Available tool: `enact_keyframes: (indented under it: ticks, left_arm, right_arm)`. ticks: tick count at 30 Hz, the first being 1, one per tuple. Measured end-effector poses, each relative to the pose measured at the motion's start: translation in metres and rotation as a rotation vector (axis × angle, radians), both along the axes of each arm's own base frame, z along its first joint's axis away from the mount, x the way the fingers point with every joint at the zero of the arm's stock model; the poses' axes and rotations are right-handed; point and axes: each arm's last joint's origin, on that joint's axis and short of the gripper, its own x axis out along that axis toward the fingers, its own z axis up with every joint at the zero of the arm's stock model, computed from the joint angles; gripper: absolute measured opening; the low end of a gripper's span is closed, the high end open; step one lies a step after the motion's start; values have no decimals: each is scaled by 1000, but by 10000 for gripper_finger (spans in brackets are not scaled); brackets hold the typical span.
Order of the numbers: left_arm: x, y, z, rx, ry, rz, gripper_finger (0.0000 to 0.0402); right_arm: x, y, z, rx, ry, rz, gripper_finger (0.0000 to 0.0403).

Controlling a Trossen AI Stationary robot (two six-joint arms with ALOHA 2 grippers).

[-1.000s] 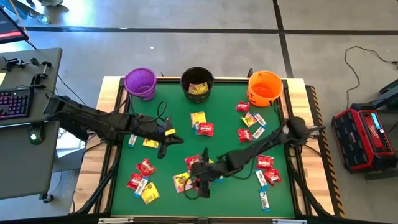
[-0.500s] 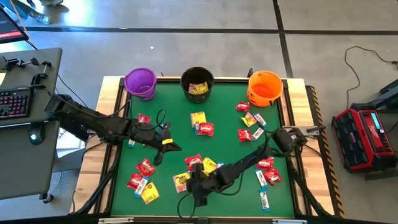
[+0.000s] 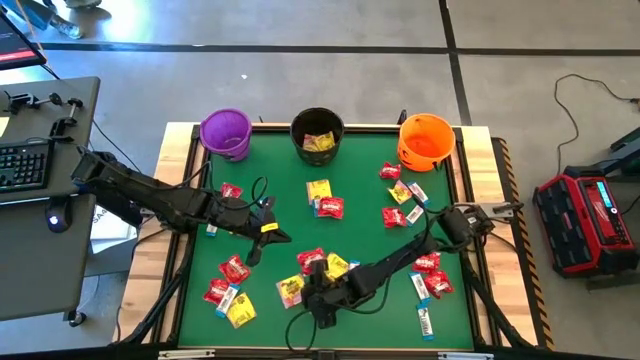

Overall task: Sort candy by brand, put in halloween buckets
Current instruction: Put the yellow candy pack into the black bucket

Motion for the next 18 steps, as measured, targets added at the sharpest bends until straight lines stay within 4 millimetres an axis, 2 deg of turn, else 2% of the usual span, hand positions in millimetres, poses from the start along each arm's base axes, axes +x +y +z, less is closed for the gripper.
enact_keyframes:
  ticks: [5, 9, 13, 18]
  left_arm:
    - [0, 0, 0, 10, -2, -3, 0]
    - [0, 0, 0, 10, -3, -1, 0]
    - [0, 0, 0, -4, 0, 6, 0]
    - [0, 0, 0, -38, 7, 24, 0]
  right_arm:
    - [5, -3, -9, 16, 8, 46, 188]
    - [7, -3, -16, 19, 13, 62, 167]
    - [8, -2, -17, 29, 15, 71, 114]
    - [8, -1, -17, 53, 14, 88, 20]
